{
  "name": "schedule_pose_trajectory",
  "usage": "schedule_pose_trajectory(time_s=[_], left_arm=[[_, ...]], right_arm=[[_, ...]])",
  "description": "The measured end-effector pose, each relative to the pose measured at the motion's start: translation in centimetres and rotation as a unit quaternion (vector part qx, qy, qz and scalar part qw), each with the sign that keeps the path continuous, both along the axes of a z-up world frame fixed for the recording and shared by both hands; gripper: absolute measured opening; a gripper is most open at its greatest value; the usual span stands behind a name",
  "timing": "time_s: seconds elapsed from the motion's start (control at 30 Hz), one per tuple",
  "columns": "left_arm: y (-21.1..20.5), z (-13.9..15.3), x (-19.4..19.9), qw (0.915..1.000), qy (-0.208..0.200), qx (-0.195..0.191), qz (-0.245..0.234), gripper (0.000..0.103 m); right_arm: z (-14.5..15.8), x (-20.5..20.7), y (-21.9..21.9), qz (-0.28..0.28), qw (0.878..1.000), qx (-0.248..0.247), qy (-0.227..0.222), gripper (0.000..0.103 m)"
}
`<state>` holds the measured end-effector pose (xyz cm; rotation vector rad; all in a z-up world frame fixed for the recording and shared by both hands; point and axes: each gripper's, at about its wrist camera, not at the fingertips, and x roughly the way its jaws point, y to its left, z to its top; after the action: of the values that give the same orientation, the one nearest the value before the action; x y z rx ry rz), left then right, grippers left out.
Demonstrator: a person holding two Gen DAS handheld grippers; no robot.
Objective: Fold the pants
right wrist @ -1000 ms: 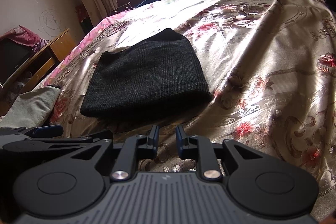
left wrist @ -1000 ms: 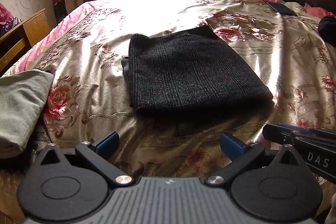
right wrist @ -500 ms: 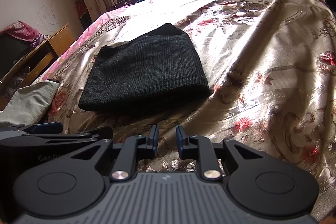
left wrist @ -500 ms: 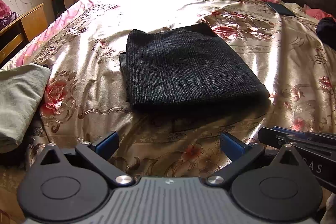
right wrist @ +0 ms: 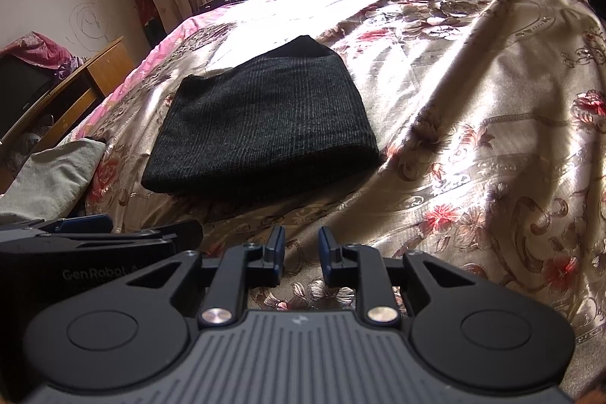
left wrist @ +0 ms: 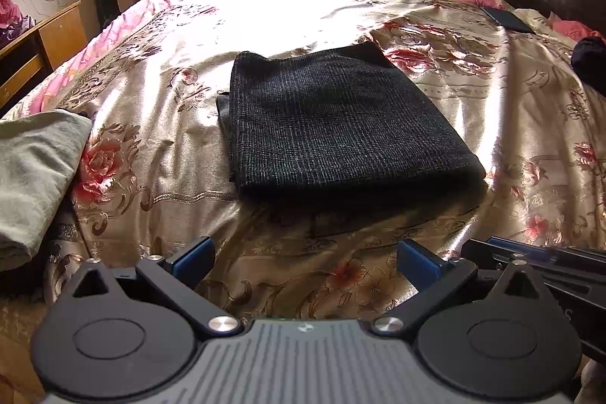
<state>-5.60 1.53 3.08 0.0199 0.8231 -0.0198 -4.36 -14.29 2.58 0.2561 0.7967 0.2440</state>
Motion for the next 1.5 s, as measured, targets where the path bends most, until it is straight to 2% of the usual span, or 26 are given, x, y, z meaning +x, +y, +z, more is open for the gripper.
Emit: schedule_pose_trajectory(time_s=[1.5], left_arm=[[0.17, 0.04, -0.23, 0.9999, 0.006, -0.014, 0.008, 0.103]], right_arm=[[-0.05, -0.11, 0.07, 0.001, 1.000, -0.006, 0.005, 0.021]])
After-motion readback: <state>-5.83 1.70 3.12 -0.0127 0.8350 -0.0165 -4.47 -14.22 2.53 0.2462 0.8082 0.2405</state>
